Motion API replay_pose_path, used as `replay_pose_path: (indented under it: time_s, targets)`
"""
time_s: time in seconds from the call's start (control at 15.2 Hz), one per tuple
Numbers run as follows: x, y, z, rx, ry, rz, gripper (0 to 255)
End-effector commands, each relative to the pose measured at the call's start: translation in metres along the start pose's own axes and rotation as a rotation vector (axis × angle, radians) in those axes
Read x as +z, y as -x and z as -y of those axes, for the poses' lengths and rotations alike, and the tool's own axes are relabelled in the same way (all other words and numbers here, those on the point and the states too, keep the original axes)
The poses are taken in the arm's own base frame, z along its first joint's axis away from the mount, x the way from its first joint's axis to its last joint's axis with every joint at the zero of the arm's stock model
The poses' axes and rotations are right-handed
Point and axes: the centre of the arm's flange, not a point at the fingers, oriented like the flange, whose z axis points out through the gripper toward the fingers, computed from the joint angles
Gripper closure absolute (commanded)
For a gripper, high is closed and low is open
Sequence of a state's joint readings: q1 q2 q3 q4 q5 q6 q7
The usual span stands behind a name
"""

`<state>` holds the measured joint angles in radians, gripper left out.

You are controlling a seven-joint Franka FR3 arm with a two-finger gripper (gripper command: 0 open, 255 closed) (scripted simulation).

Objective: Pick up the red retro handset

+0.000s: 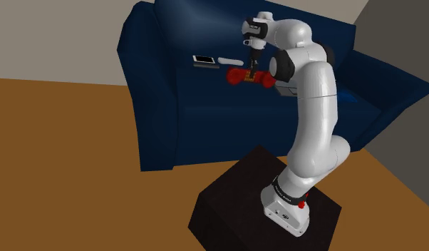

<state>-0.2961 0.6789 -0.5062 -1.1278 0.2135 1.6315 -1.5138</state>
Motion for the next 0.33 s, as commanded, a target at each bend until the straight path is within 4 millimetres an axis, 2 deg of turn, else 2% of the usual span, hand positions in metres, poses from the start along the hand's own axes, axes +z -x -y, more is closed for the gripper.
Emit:
replay_pose_path:
  time_s: [0.0,0.13,0.26]
  targets:
    - [-0.012,0.001,0.001,0.000,0.002,0.000,255]
    - [-0.023,0.002,0.002,0.000,0.002,0.000,255]
    - [-0.024,0.002,0.002,0.000,0.002,0.000,255]
